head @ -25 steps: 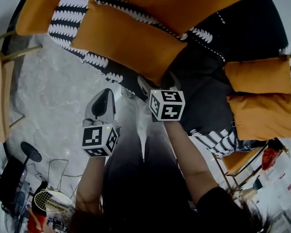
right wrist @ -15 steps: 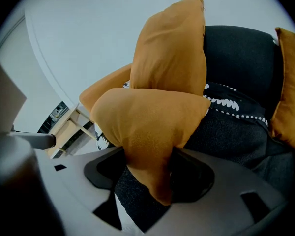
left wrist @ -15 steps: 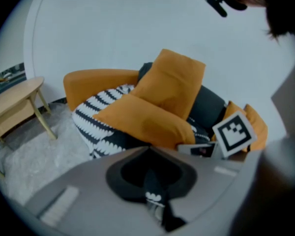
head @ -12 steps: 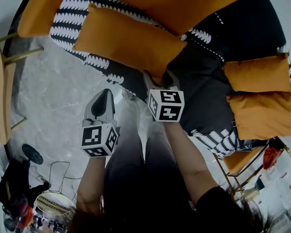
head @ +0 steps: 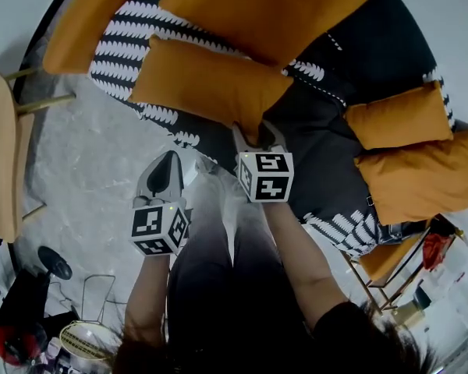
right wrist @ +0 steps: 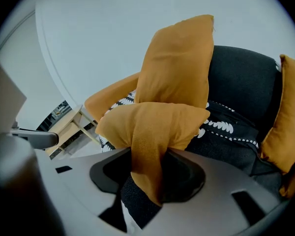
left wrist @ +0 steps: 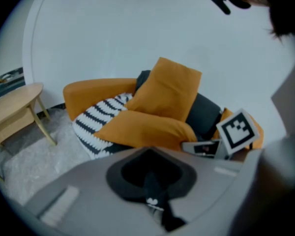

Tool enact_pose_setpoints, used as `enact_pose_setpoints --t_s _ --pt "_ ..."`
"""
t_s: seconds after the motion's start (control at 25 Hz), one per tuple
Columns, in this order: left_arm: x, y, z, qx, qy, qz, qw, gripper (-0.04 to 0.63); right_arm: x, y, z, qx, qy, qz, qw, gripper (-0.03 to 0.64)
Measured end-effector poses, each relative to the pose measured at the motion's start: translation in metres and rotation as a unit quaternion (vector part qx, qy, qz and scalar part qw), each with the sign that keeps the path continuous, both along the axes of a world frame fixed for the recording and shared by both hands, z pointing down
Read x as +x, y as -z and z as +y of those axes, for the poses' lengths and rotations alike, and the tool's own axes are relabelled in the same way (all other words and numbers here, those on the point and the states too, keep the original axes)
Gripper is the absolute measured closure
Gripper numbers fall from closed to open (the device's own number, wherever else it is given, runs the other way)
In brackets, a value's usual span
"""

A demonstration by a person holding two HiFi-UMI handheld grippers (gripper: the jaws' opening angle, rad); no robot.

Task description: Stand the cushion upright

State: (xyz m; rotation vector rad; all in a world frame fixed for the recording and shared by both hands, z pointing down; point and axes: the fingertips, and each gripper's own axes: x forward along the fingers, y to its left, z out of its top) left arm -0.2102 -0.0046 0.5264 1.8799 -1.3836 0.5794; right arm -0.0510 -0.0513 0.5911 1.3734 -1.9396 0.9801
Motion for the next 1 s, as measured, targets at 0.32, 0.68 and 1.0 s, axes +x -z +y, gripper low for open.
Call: enact_pose_setpoints --t_s 0.32,0.68,1.0 --pt "0.006 0.036 -0.017 0.019 -0.019 0.013 0.9995 0.583 0.009 0.04 0.0 0.008 0.015 0.021 1.0 0.457" --pt "0.007 0.085 -0.038 0.039 -0.054 0.03 0.9973 0.583 0.013 0.1 0.003 0.021 0.066 0.051 0.996 0.459" --pt "0.021 0.122 -0.046 0.045 -0.12 0.057 0.9901 0.581 0.018 0.156 0.008 0.045 0.114 0.083 0.989 0.457"
